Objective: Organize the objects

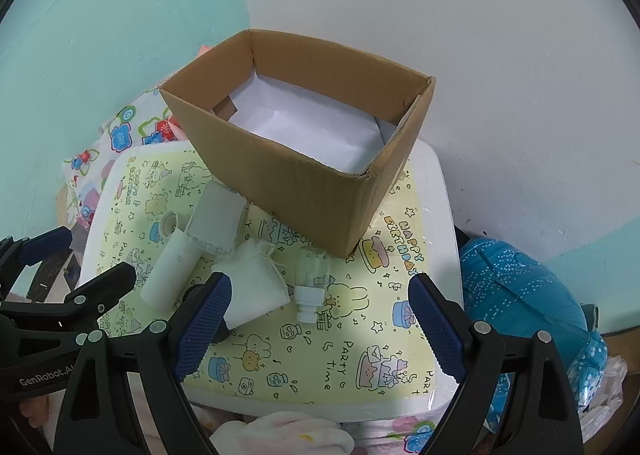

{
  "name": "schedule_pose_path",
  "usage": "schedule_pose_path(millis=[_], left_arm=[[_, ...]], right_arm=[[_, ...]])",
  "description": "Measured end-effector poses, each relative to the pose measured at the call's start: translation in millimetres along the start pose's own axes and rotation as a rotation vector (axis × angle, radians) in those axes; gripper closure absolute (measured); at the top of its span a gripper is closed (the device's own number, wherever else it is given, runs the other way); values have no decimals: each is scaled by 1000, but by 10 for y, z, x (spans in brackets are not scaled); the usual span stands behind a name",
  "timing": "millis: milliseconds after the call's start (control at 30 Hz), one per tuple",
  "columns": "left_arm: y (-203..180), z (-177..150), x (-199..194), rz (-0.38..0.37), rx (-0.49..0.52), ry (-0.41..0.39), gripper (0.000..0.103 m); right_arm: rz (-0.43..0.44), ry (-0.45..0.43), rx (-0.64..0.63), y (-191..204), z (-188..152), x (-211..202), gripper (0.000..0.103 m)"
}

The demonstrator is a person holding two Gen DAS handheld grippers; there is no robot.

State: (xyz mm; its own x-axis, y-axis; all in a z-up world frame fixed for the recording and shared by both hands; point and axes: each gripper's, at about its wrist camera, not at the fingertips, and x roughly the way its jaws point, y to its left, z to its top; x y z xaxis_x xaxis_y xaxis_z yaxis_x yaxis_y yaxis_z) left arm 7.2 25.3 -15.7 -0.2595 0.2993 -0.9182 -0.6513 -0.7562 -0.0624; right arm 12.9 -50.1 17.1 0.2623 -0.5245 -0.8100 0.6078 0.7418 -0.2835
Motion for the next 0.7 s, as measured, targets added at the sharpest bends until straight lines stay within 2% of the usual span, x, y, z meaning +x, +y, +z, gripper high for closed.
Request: schedule_pose_path(millis=[700], left_arm=[[-12, 3, 9, -18, 31, 4, 10]], right_arm=[[-30, 12, 27, 24, -13, 3, 11]])
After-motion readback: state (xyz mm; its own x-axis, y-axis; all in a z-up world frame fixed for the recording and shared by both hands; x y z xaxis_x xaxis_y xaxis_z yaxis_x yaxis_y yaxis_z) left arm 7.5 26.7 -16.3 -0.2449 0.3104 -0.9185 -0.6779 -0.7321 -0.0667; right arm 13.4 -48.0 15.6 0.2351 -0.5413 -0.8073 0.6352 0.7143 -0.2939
